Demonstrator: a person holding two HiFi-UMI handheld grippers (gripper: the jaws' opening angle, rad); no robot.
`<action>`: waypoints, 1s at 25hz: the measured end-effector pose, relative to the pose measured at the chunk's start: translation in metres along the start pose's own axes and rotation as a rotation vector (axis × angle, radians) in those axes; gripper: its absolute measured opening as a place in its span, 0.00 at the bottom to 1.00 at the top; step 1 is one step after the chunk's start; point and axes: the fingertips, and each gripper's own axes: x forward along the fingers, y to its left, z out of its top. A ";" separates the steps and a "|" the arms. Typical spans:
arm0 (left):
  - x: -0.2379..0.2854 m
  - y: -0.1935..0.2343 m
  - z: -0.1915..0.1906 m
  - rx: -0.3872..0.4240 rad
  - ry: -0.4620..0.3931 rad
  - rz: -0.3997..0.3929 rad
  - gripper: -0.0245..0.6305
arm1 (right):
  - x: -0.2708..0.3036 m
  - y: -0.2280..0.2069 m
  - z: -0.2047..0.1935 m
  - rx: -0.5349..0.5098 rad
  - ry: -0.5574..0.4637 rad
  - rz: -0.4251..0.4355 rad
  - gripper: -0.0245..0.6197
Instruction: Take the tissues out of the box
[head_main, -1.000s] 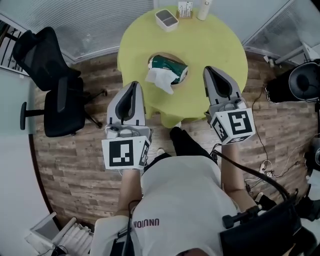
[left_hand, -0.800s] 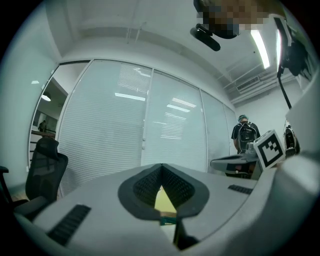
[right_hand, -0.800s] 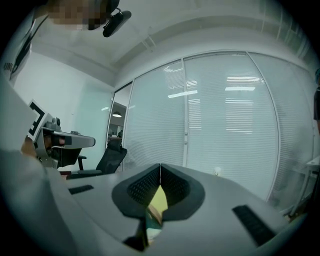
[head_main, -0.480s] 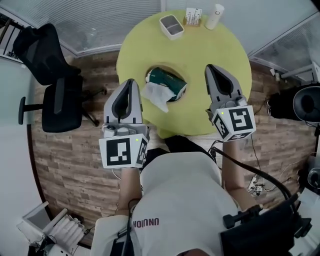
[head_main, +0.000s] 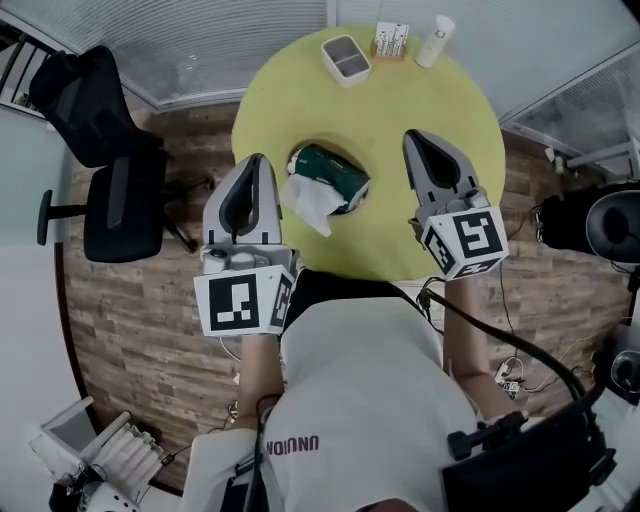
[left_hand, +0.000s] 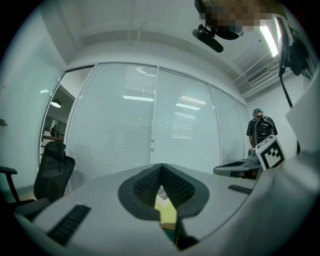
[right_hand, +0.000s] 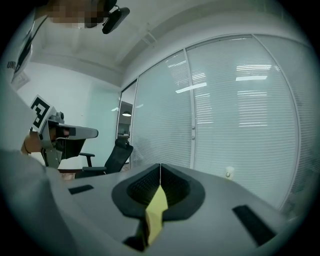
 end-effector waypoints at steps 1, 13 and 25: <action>0.001 0.000 0.000 0.001 0.000 -0.001 0.06 | 0.001 0.000 -0.001 0.001 0.004 0.004 0.07; 0.020 0.010 -0.003 0.004 0.033 -0.054 0.06 | 0.014 0.008 -0.017 0.018 0.055 0.008 0.07; 0.049 0.025 -0.012 -0.005 0.052 -0.148 0.06 | 0.033 0.017 -0.036 0.038 0.122 0.013 0.07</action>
